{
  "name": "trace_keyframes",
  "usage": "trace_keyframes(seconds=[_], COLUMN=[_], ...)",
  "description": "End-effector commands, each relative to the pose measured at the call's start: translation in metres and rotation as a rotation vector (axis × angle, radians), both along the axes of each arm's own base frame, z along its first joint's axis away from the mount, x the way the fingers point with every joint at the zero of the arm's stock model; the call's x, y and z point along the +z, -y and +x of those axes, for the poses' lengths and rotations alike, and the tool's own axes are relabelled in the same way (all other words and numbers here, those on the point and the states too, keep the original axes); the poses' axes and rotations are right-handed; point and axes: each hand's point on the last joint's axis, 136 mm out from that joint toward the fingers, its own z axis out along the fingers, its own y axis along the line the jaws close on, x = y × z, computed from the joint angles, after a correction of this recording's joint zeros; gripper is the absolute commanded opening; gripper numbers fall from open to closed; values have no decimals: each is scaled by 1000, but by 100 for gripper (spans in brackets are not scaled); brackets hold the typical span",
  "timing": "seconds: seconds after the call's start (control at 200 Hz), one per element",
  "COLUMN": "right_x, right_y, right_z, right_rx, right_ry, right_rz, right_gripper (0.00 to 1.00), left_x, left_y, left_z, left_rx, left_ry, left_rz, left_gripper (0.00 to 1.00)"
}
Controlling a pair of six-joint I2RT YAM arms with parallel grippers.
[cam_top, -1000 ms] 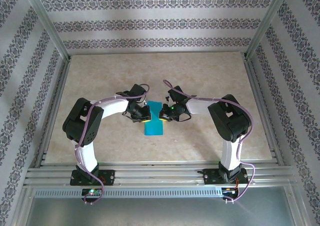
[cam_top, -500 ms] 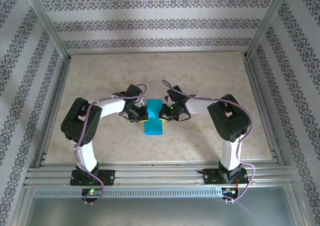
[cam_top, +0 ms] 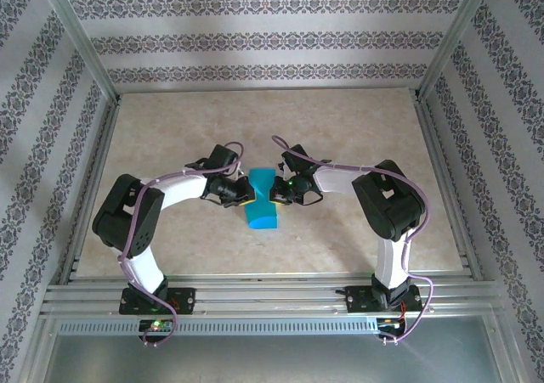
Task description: Fold a paper plane with a square sheet of paper (pick it up from the middle)
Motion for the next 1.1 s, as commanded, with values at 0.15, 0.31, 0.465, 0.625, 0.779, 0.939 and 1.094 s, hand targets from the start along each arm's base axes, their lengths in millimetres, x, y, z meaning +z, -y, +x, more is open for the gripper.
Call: trace_keyframes(seconds=[0.15, 0.31, 0.465, 0.625, 0.779, 0.939, 1.094], right_x=[-76, -78, -83, -83, -82, -84, -84], right_y=[71, 77, 87, 88, 89, 90, 90], right_z=[-52, -54, -59, -57, -57, -58, -58], right_rx=[-38, -42, -70, -73, -69, -72, -79], right_ry=[-209, -222, -240, -229, -225, -231, -230], right_rz=[-361, -401, -451, -461, -466, -471, -472], right_gripper=[6, 6, 5, 5, 6, 6, 6], left_x=[-28, -48, -43, -19, 14, 15, -16], left_y=[1, -23, -47, -50, -19, 20, 18], left_z=[-26, -51, -66, -67, -39, -21, -33], left_rx=[17, 0, -30, -37, 12, 15, -6], left_ry=[-81, -123, -113, -52, 48, 58, -16], left_rz=[-2, 111, 223, 216, 45, -56, 37], left_gripper=[12, 12, 12, 12, 12, 12, 11])
